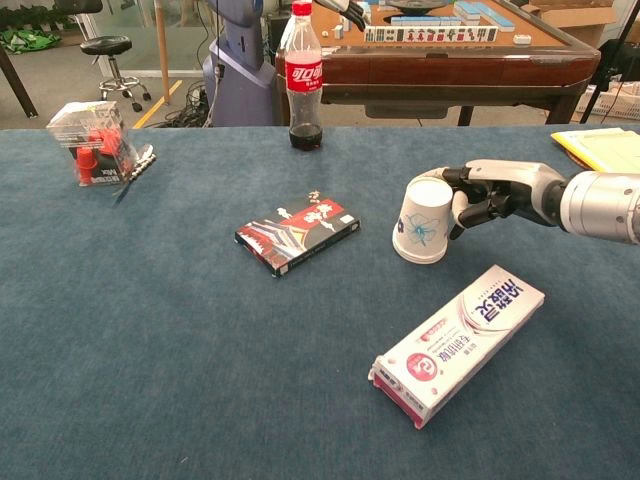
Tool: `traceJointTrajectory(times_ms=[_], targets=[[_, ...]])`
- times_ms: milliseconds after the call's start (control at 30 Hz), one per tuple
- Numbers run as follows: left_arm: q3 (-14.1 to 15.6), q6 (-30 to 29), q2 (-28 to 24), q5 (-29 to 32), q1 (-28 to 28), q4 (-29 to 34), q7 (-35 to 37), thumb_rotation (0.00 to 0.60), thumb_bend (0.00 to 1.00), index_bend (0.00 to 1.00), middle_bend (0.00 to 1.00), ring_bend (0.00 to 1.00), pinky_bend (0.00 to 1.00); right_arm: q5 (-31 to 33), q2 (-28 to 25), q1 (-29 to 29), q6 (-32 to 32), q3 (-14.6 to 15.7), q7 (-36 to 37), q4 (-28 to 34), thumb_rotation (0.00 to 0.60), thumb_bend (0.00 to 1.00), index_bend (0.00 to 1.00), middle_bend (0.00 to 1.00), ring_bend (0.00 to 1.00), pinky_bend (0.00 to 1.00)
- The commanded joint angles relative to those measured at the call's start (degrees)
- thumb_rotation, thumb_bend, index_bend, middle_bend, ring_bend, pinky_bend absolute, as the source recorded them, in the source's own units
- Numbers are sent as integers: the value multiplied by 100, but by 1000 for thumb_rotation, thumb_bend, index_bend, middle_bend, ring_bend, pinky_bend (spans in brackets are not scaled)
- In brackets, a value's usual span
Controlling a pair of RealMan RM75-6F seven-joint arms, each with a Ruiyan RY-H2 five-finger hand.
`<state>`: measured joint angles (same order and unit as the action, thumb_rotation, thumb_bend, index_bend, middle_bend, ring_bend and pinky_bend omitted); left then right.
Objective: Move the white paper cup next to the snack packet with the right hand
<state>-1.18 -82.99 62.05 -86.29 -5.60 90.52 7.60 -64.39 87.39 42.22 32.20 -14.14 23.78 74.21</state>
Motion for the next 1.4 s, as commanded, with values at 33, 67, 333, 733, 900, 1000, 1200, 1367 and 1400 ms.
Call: traceJointTrajectory(times_ms=[33,67,333,733,900,1000,1200,1367,1400], targets=[[-1,2,0,2,-1,-2,-1,600,24,474,531,449,577,111,37,37,-53,2,-49,-5,600,1000,100,181,150,314],[-1,4,0,3,-1,-2,3,600,24,474,531,449,577,138,45,42,-64,-1,-50,0,600,1000,100,182,150,314],[0,10,-2,5,-2,-4,5,600,23,474,531,449,577,138,48,68,-135,-27,28,170,600,1000,100,190,151,314],[-2,10,-11,10,-1,7,6,600,24,474,531,449,577,86,136,137,-186,-51,110,267,600,1000,100,195,157,314],[-2,17,-12,13,-2,9,5,600,24,474,531,449,577,77,199,182,-197,-58,107,310,600,1000,100,196,158,314],[-4,16,-17,18,-1,12,9,600,23,474,531,449,577,61,220,210,-205,-61,101,362,600,1000,100,196,158,315],[-6,21,-21,22,-3,8,19,600,23,474,531,449,577,66,244,255,-207,-59,64,467,600,1000,100,196,158,315],[-8,25,-27,31,-1,5,34,600,24,474,531,449,577,122,278,286,-196,-52,20,499,600,1000,100,198,160,316],[-10,24,-27,34,-1,5,36,600,24,474,531,449,577,130,285,291,-195,-51,14,505,600,1000,100,200,161,316]])
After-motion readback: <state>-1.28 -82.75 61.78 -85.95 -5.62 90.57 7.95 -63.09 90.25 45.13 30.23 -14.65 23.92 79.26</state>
